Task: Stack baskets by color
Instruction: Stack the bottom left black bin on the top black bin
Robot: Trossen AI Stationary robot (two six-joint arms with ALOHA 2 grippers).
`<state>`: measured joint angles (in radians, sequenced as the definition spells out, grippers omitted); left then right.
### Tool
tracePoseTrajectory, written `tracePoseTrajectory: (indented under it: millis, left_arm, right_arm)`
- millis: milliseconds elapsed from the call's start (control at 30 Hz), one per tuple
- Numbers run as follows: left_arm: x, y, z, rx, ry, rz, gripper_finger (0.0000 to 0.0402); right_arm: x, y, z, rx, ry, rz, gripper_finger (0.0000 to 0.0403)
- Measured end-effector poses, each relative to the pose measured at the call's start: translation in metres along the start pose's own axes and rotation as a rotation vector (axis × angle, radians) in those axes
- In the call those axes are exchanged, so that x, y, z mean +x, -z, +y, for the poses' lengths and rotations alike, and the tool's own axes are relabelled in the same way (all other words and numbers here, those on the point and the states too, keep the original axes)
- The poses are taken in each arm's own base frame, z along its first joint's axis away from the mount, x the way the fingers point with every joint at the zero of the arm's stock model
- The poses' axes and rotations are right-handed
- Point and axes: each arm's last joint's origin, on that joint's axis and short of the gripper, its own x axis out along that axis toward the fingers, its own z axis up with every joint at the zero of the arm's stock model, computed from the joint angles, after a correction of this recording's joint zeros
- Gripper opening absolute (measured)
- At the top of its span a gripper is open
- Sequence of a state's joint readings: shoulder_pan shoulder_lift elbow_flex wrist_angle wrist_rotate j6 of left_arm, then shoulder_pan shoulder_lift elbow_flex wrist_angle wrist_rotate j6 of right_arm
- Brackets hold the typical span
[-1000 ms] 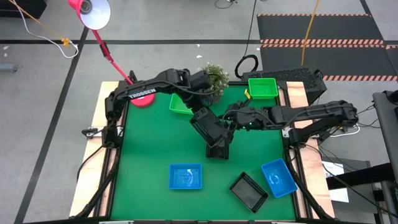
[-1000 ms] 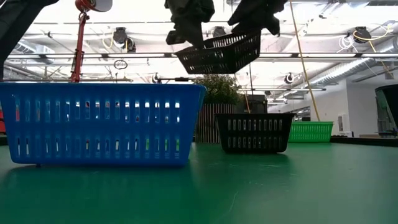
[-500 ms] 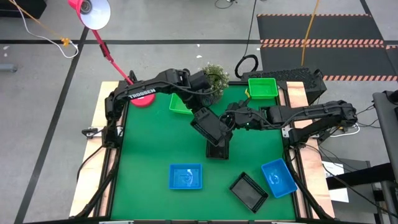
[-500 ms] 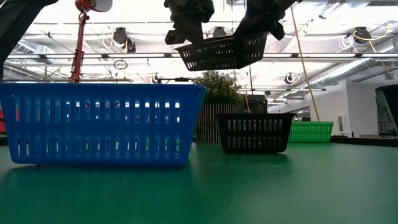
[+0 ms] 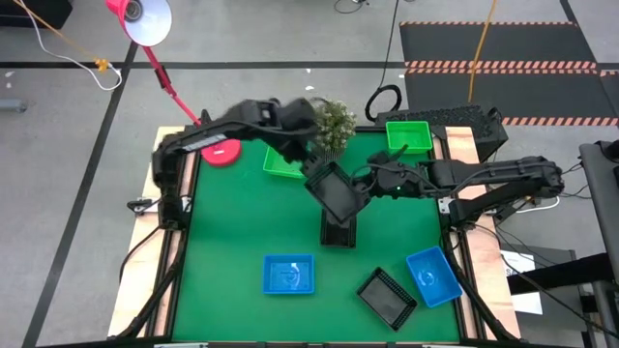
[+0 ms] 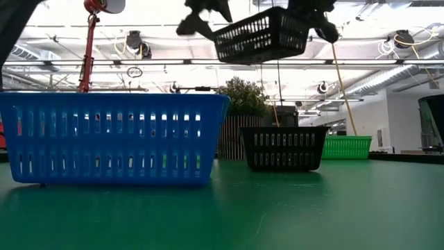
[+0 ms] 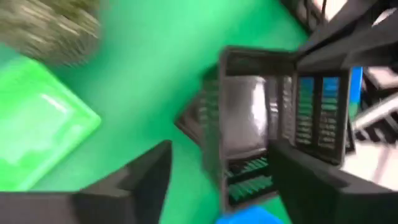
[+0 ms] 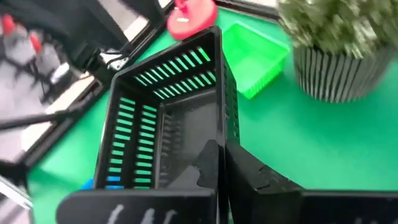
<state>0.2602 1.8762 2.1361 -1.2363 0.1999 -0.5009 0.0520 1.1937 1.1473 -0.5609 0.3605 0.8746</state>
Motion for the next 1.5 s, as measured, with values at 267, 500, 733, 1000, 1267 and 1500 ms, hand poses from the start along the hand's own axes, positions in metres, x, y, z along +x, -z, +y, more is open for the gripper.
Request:
tracePoseTrajectory:
  millis: [267,500,733,1000,1267,1500]
  left_arm:
    - [-0.089,0.015,0.0,0.0,-0.179,-0.377,0.034]
    - [-0.129,0.039,0.005,-0.075,-0.291,-0.456,0.031]
    - [-0.123,0.059,-0.007,-0.096,-0.3,-0.348,0.0267]
    - [-0.113,0.085,-0.038,-0.102,-0.329,-0.335,0.0239]
    - [-0.107,0.103,-0.05,-0.074,-0.402,-0.323,0.0232]
    - [-0.101,0.105,-0.05,-0.025,-0.433,-0.309,0.0232]
  right_arm:
    - [-0.006,0.011,0.004,0.313,0.004,0.041,0.0002]
    - [-0.016,0.026,0.015,0.472,0.02,-0.047,0.0001]
    - [-0.024,0.05,0.027,0.61,0.043,-0.18,0.0001]
    - [-0.004,0.081,0.032,0.709,0.141,-0.272,0.0001]
    - [0.01,0.097,0.029,0.767,0.224,-0.282,0.0001]
    - [0.025,0.108,0.027,0.711,0.304,-0.264,0.0001]
